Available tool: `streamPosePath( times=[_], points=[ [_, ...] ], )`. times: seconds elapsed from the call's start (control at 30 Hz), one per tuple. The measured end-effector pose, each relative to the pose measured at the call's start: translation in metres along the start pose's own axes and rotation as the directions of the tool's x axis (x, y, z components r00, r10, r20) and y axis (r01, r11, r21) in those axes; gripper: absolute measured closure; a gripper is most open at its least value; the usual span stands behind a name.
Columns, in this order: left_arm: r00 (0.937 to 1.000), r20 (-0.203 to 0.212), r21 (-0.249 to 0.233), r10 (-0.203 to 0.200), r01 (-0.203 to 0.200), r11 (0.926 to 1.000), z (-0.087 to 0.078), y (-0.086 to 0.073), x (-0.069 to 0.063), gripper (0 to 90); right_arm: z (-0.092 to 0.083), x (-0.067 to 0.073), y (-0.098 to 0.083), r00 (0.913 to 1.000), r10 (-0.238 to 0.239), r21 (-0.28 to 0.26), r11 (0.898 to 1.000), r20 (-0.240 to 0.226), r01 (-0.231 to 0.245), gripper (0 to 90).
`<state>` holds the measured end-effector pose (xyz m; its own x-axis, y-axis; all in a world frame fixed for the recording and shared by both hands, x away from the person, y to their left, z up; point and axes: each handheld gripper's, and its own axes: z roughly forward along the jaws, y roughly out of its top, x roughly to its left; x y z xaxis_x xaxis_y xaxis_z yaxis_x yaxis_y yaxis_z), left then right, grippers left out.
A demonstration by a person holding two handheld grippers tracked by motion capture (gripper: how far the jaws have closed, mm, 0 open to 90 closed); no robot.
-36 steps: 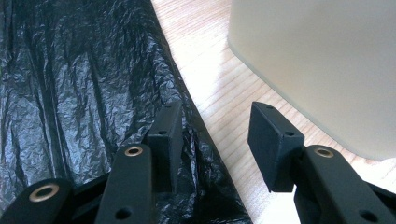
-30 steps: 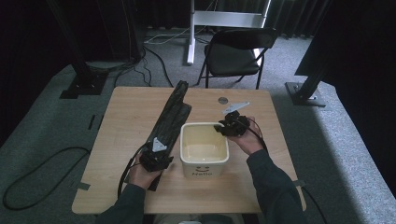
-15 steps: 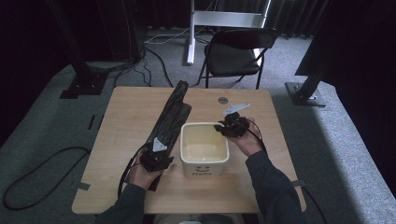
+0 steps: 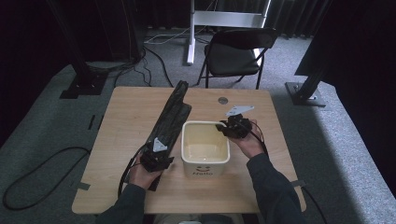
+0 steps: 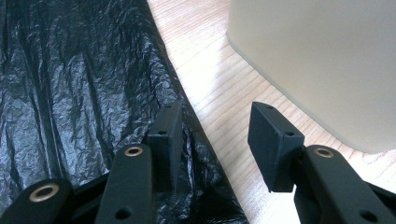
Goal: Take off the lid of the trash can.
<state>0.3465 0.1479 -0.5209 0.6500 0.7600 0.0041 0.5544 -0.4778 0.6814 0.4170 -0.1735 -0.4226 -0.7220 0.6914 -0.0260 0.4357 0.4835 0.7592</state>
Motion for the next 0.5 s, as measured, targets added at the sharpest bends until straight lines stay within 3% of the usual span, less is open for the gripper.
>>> streamPosePath(
  times=[0.5],
  points=[
    [1.0000,0.008,0.001,0.003,-0.003,1.0000,-0.001,0.000,0.000,55.9,-0.015,-0.003,0.000,0.9997,0.020,-0.056,0.998,-0.016,-0.021,72.4]
  ],
)
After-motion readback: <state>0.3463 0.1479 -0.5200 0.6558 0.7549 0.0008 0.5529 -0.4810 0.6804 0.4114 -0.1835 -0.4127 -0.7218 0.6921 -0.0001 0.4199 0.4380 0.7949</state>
